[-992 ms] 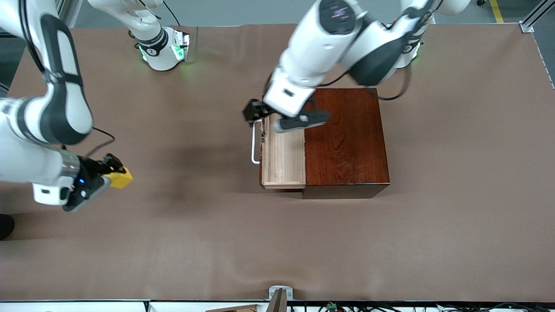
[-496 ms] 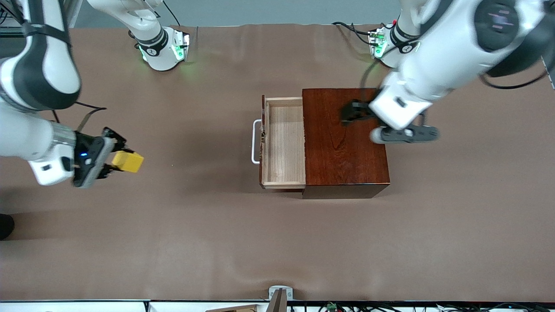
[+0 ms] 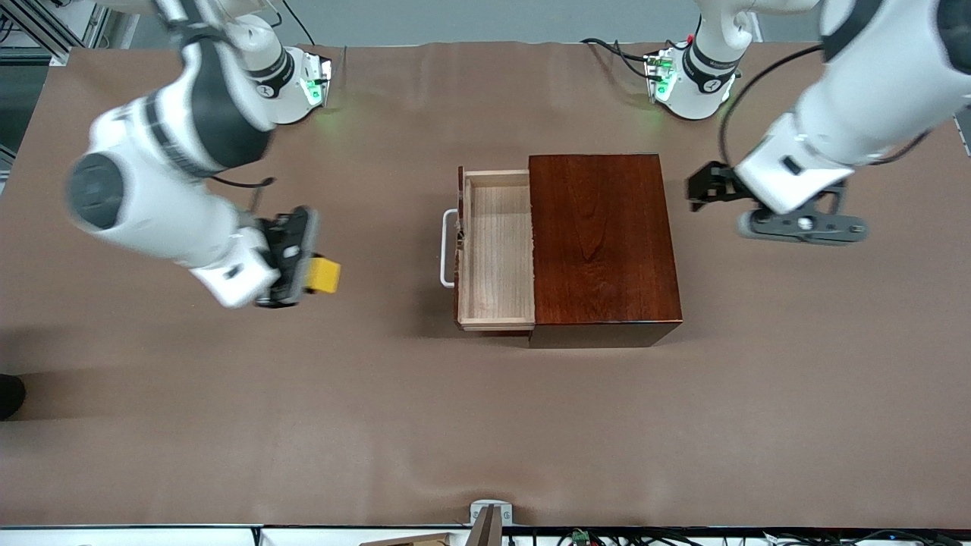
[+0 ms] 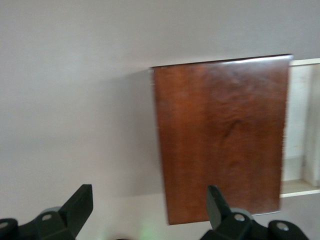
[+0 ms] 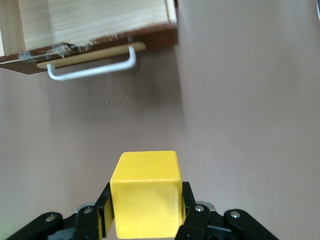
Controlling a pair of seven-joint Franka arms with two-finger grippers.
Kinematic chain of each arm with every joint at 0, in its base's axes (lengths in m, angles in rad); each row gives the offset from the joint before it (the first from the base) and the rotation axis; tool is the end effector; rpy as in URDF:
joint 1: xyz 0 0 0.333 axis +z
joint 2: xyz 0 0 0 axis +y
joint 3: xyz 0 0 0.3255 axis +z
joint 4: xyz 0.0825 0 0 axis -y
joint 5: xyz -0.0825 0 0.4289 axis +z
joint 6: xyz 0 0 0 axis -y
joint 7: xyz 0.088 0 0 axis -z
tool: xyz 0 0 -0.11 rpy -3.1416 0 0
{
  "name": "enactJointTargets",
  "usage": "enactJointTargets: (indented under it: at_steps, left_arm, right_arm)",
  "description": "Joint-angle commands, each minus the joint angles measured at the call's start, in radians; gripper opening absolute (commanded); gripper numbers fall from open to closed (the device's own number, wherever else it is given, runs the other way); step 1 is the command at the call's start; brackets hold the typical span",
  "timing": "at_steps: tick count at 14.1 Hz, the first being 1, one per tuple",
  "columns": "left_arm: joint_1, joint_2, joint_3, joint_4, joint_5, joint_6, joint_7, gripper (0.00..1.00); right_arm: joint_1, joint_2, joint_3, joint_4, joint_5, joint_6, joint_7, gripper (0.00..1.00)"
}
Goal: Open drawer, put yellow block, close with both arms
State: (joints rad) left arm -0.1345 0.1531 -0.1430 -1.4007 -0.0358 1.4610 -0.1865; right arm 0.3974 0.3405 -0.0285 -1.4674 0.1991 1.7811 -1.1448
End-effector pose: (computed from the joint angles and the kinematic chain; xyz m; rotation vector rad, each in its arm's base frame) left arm 0.6121 -0.1713 0.6153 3.0992 -0.1437 -0.1583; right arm 0.6532 0.2742 0.4810 -2.1949 -1.9859 -0.0672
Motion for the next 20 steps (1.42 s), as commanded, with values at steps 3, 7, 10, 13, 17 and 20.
enactJointTargets:
  at_steps: [3,7,10,13,17,20]
  left_arm:
    - [0.122,-0.096,-0.004,-0.133,0.013,0.045,0.073,1.00]
    - [0.053,-0.102,0.133,-0.138,0.007,0.047,0.078,1.00]
    - [0.055,-0.113,0.140,-0.149,0.005,0.061,0.108,1.00]
    - [0.065,-0.112,0.140,-0.149,0.005,0.065,0.110,1.00]
    - [0.059,-0.106,0.132,-0.141,0.005,0.076,0.108,1.00]
    - [0.056,-0.106,0.132,-0.139,0.007,0.088,0.108,1.00]
  right_arm:
    - [0.178,0.158,-0.014,0.215,-0.120,-0.015,0.045,0.00]
    - [0.294,0.238,-0.017,0.274,-0.188,0.006,0.134,0.00]
    - [0.351,0.285,-0.019,0.322,-0.237,0.008,0.210,0.00]
    - [0.379,0.310,-0.017,0.323,-0.251,0.032,0.255,0.00]
    - [0.411,0.354,-0.017,0.315,-0.254,0.106,0.303,0.00]
    - [0.437,0.364,-0.017,0.299,-0.271,0.109,0.329,0.00]
